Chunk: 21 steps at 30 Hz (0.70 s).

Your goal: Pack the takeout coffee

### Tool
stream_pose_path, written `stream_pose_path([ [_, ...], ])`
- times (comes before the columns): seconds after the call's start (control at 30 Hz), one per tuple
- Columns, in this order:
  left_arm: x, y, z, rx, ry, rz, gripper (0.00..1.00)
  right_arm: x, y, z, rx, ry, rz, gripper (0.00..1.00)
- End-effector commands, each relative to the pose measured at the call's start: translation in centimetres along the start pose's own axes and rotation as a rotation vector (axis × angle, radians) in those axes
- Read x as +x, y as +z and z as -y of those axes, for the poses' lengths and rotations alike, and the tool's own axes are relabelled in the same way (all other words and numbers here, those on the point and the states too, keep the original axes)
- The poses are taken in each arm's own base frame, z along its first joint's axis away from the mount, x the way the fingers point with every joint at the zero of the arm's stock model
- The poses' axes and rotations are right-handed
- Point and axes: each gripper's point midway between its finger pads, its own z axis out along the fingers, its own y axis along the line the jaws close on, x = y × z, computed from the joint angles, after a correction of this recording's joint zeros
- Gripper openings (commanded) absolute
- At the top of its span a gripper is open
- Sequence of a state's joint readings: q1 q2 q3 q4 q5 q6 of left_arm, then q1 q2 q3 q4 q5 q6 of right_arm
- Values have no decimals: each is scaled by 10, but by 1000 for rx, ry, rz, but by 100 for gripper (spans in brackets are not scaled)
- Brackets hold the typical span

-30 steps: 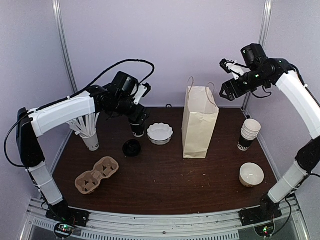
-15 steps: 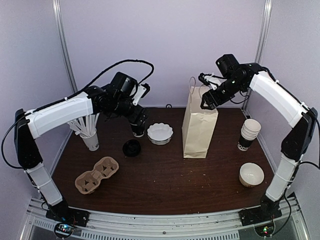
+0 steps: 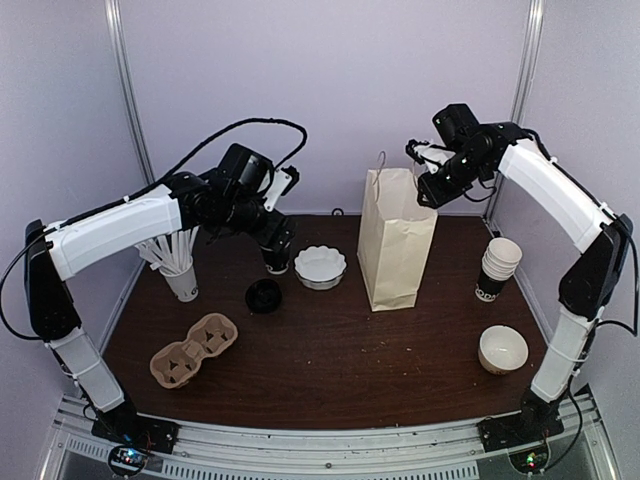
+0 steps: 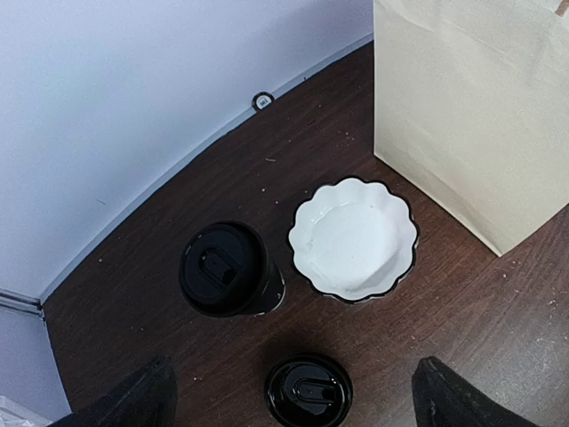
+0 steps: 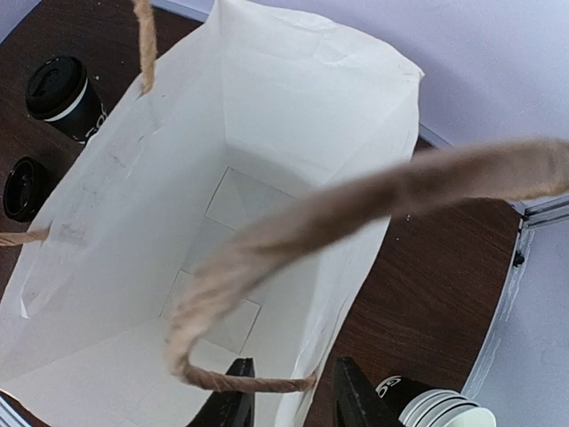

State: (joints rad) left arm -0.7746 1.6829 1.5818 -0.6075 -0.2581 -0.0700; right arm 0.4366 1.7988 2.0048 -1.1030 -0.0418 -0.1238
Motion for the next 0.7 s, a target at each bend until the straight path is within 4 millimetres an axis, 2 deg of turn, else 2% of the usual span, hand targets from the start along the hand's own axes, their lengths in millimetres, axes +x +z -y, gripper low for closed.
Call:
stream_pose_path([
  [0.0, -8, -9, 0, 2, -19, 32, 96, -3, -11, 17, 42, 37, 28, 28],
  [0.2, -6, -14, 2, 15, -24, 29, 96, -3, -2, 27, 51, 61, 12, 17],
  [0.37, -8, -26, -1, 14, -18, 43, 96, -6, -10, 31, 20, 73, 39, 1],
  [0.53, -6, -36, 5, 64, 18, 30, 96, -10, -35, 30, -7, 20, 94, 0],
  [0.6, -2, -43, 11, 113, 32, 6, 96, -11, -48, 24, -41, -8, 125, 0],
  [0.67, 4, -51, 12, 129, 46, -32, 96, -11, -63, 9, -120, -59, 170, 0],
])
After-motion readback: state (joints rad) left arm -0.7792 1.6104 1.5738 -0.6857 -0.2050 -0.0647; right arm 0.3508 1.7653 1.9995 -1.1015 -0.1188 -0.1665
